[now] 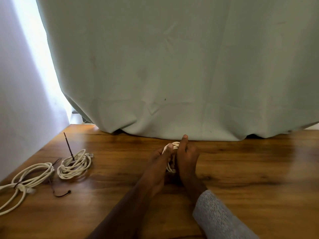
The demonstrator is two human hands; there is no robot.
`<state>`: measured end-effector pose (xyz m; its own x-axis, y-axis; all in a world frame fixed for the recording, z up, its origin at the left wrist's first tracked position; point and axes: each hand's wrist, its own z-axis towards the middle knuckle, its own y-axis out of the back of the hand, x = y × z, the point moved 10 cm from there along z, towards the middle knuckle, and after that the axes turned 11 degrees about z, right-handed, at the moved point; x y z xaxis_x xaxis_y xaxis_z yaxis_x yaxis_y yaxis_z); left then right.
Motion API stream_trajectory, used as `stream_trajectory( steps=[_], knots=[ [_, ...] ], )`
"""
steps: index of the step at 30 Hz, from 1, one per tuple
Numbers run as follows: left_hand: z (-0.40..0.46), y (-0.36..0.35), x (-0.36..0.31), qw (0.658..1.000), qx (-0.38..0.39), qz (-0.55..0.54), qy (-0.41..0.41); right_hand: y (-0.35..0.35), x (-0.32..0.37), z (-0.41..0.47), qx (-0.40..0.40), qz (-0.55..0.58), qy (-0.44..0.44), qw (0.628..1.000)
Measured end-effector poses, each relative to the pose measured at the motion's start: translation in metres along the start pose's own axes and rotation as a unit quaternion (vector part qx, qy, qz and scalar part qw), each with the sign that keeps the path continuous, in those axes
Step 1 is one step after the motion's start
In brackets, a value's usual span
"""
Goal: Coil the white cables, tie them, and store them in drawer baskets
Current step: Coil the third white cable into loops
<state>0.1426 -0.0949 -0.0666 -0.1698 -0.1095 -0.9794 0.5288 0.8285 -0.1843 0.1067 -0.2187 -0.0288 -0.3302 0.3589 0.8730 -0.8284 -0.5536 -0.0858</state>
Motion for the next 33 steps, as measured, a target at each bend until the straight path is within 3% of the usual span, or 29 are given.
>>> stream_trajectory(
  steps=[2,4,7,10,14,18,25,29,33],
  knots=[
    [-0.01,0.004,0.011,0.994,-0.038,-0.082,0.061,-0.008,0.0,-0.007,0.023,0.002,0.001,1.0],
    [-0.016,0.02,0.016,0.982,-0.124,-0.118,0.085,-0.02,0.006,-0.018,0.052,-0.003,0.016,0.999],
    [-0.04,0.058,-0.002,0.961,-0.267,-0.064,0.035,-0.043,0.012,-0.038,0.103,0.009,0.019,0.994],
    [-0.059,0.095,-0.02,0.942,-0.335,0.014,-0.022,-0.063,0.014,-0.054,0.16,0.036,0.005,0.986],
    [-0.081,0.142,-0.032,0.921,-0.374,0.083,-0.064,-0.097,0.03,-0.081,0.282,0.027,0.039,0.958],
    [-0.106,0.171,-0.045,0.909,-0.383,0.125,-0.101,-0.129,0.041,-0.122,0.373,0.083,-0.023,0.924],
    [-0.162,0.24,-0.051,0.875,-0.449,0.12,-0.134,-0.179,0.064,-0.172,0.452,0.092,0.026,0.887],
    [-0.189,0.275,-0.05,0.839,-0.514,0.136,-0.116,-0.212,0.074,-0.199,0.504,0.039,0.074,0.86],
    [-0.205,0.294,-0.052,0.822,-0.544,0.134,-0.102,-0.229,0.076,-0.203,0.506,0.043,0.063,0.859]
  ],
)
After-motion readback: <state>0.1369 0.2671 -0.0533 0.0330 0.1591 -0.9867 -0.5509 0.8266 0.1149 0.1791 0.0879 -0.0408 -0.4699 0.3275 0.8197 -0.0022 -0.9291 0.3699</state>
